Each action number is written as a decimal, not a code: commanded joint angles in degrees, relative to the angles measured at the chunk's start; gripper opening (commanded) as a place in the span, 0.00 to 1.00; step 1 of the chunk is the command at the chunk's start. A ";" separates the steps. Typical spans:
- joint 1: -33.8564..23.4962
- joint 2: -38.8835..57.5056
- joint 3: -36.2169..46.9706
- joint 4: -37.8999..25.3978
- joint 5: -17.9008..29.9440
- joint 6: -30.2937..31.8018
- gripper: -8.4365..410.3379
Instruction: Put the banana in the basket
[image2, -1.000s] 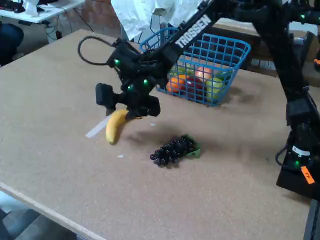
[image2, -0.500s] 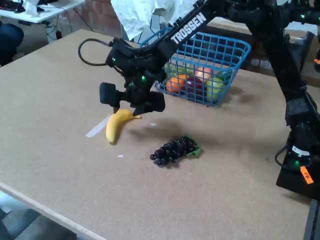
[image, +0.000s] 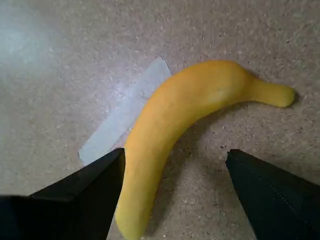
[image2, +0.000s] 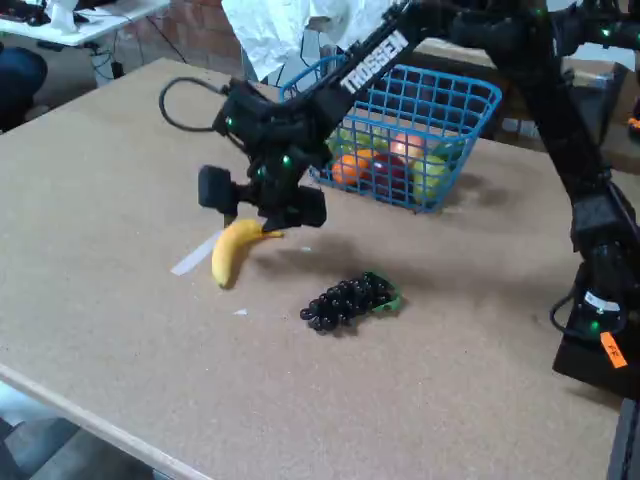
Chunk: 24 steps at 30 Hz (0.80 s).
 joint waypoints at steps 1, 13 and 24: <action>-0.02 2.84 -0.02 3.02 -1.11 1.38 0.69; -0.31 4.15 0.33 10.91 -1.55 0.98 0.69; -1.66 4.13 0.31 12.50 -1.55 0.13 0.68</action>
